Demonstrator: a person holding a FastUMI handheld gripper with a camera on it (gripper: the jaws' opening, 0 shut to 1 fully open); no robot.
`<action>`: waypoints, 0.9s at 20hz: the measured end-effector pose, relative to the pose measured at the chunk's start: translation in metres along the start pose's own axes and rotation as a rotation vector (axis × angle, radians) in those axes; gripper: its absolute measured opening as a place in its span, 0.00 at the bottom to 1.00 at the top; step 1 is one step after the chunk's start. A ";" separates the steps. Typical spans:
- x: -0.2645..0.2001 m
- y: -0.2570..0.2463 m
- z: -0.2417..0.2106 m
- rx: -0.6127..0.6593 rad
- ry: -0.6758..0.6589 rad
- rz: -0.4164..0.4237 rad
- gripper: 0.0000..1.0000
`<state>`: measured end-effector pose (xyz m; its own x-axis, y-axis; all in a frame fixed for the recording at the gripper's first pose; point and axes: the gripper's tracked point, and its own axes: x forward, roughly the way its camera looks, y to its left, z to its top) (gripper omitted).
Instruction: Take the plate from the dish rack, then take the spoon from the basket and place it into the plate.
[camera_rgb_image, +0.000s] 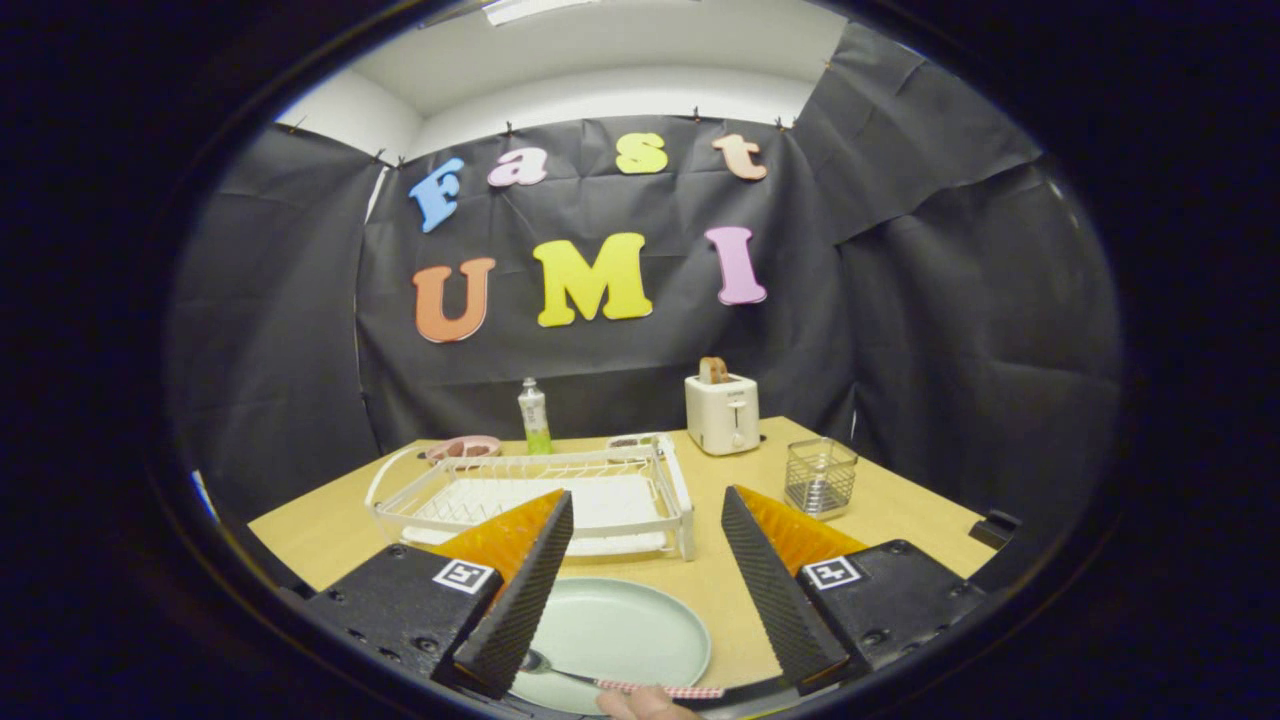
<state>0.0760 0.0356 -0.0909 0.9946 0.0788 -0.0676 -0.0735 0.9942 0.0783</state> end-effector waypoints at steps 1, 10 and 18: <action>-0.003 -0.003 0.006 0.002 -0.007 -0.003 0.98; -0.064 -0.038 0.056 -0.027 -0.079 -0.038 1.00; -0.085 -0.061 0.059 -0.028 -0.044 -0.048 1.00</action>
<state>0.0004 -0.0359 -0.0313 0.9992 0.0283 -0.0268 -0.0270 0.9985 0.0481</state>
